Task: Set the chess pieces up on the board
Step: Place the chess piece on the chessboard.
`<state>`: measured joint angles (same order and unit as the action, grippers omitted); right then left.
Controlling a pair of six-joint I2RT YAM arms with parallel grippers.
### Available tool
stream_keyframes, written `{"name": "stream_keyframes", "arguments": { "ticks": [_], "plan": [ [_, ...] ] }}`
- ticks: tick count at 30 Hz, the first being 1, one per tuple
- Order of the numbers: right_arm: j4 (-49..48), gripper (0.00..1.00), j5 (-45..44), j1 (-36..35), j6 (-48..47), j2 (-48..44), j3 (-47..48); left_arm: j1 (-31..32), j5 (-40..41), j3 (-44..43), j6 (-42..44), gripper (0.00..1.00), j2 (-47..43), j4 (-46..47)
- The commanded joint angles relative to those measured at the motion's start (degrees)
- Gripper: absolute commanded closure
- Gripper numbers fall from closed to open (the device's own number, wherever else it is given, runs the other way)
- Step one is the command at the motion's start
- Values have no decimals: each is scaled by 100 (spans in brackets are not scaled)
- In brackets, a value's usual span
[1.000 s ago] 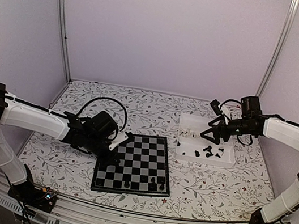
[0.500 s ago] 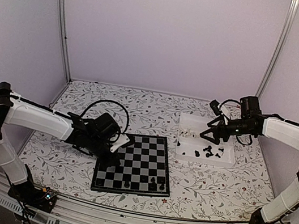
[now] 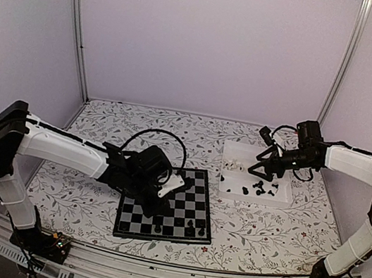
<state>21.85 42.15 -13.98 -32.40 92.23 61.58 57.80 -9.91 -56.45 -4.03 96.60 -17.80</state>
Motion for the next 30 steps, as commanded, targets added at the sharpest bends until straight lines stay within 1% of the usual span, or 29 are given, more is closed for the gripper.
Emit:
{"name": "stream_keyframes", "arguments": {
  "ticks": [1, 12, 21, 25, 26, 30],
  "plan": [
    [109, 12, 143, -17, -90, 50, 184, 151, -85, -208, 108, 96, 312, -94],
    [192, 12, 206, -21, -169, 93, 206, 231, -97, -389, 165, 92, 561, -225],
    [241, 12, 269, -17, -188, 109, 234, 288, -118, -375, 135, 92, 508, -378],
    [263, 12, 267, -18, -201, 102, 234, 329, -42, -280, 102, 84, 381, -343],
    [266, 12, 272, -25, -211, 103, 243, 328, 1, -284, 94, 81, 370, -342],
    [302, 12, 313, -20, -207, 120, 271, 328, 210, -372, 68, 73, 370, -306]
  ]
}}
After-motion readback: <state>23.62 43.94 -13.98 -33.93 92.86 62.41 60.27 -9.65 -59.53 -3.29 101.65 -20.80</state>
